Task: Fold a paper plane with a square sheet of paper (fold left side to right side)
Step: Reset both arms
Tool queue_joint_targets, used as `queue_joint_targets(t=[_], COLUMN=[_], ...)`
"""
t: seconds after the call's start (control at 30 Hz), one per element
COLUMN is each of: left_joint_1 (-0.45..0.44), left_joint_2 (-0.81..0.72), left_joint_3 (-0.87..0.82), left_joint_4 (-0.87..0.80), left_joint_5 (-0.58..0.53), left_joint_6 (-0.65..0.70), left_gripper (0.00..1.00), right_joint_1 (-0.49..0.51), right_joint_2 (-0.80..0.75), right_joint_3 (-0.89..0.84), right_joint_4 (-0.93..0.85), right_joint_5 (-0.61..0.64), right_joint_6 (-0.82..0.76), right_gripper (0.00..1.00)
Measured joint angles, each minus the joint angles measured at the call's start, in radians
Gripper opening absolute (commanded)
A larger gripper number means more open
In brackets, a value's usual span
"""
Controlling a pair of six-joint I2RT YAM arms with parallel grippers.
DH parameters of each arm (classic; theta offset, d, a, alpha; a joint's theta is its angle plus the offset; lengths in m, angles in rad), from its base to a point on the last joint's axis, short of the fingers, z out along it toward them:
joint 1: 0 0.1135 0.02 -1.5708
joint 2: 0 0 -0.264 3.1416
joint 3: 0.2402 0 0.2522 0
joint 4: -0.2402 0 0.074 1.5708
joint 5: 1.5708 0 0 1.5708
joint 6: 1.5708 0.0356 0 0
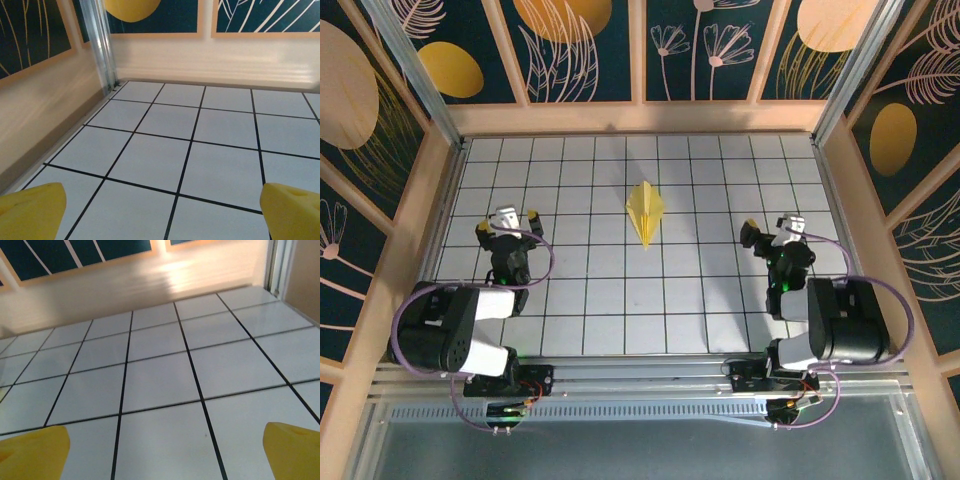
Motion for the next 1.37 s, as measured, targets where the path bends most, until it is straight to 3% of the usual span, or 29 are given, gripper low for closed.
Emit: queue_joint_targets(t=[0.1,0.3,0.6,1.37], left_joint_1=[0.026,0.056,0.12,0.121], left_joint_2=[0.013,0.064,0.078,0.078], left_joint_3=[-0.022,-0.074,-0.03,-0.029], left_joint_4=[0.04,0.173,0.145,0.133], left_joint_5=[0.035,0.103,0.183,0.209], left_joint_6=[0.0,-0.001,-0.029,-0.04], left_gripper=[0.99,0.99,0.99,0.99], right_joint_1=[0.0,-0.001,0.0,0.043], right_joint_2=[0.097,0.114,0.114,0.114], right_joint_3=[-0.011,0.005,0.036,0.036], right_joint_4=[0.122,0.142,0.132,0.128], right_joint_5=[-0.013,-0.003,0.019,0.07], right_joint_6=[-0.008,-0.008,-0.009,-0.044], right_gripper=[0.99,0.99,0.99,0.99])
